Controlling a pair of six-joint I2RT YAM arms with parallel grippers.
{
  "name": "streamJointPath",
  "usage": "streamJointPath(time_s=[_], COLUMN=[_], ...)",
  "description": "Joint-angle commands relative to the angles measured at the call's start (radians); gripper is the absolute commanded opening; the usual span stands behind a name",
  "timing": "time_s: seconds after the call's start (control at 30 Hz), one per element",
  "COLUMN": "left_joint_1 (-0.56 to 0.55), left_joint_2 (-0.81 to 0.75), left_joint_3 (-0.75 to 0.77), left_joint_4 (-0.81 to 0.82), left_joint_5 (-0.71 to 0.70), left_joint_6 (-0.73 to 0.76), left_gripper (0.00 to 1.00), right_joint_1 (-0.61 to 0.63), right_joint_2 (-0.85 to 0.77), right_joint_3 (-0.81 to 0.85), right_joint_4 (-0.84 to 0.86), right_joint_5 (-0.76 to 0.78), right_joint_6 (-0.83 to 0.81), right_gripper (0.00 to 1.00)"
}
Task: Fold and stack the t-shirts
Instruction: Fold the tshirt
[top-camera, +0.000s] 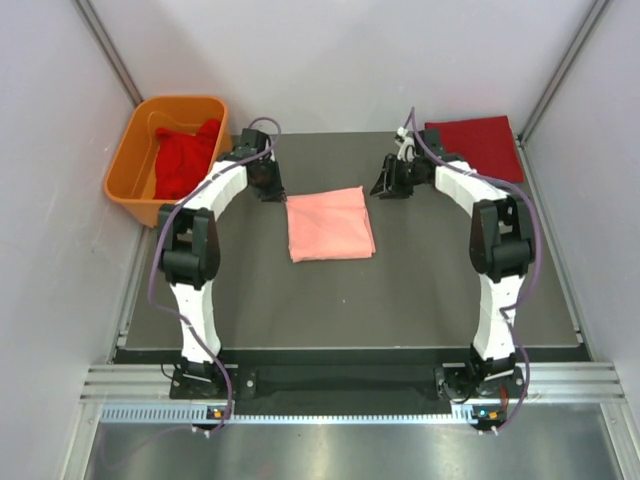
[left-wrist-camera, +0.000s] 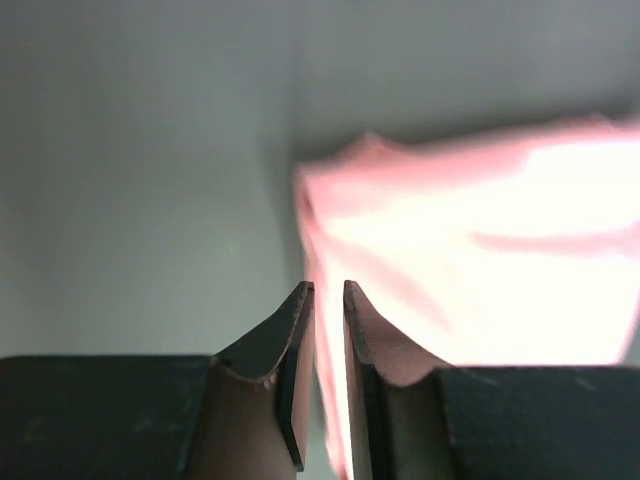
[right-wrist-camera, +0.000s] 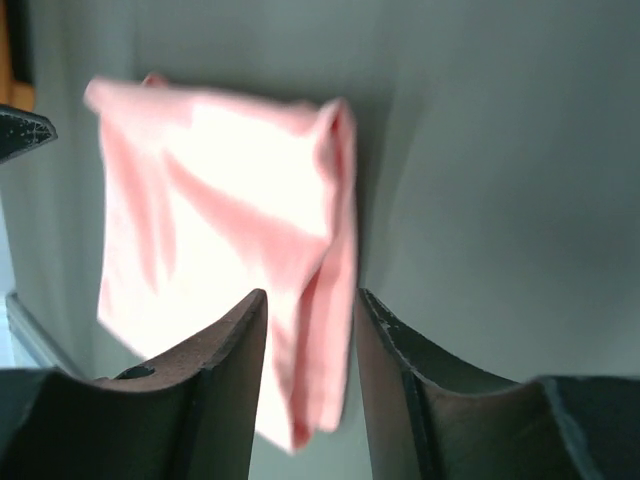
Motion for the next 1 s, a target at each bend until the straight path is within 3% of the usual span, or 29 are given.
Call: streamJointPath(time_s=[0.0,0.27,0.43,0.53,0.67,0.7,0.97], left_joint_1=[-0.025,-0.045,-0.092,-0.131,-0.166,-0.172,-0.221], left_joint_2=[-0.196,-0.204,-0.222,-0.236,-0.245,-0.247,-0.309], left_joint_3=[-0.119,-0.286,-0.395,-0.484,-0.534,-0.539,-0.504], left_joint_4=[0.092,0.162,0.218,0.238,0.209,0.202,0.074], left_joint_5=[0.111,0.283,0.289,0.228,0.062,0.026,-0.222], left_joint_6=[-0.021,-0.061,-0.104,-0.110,-0.103,-0.101,-0.109], left_gripper=[0.23,0.25,0.24,0.24,0.24,0.24,0.24], right_joint_1=[0.016,0.057,0.091,0.105,0.102,0.102,0.103], right_joint_2=[-0.155,-0.200,-0.215,-0.232,-0.247,-0.252,-0.373], right_joint_3=[-0.105,-0.289,-0.410,-0.511,-0.611,-0.631,-0.763], right_joint_4=[0.067,0.121,0.186,0.252,0.329,0.337,0.389], right_joint_5=[-0.053,-0.052,-0.067,-0.099,-0.081,-0.076,-0.006], right_joint_6=[-0.045,-0.060,-0.059,-0.050,-0.024,-0.022,0.018], right_gripper=[0.41,0.43,0.43,0.39,0.03,0.00,0.00])
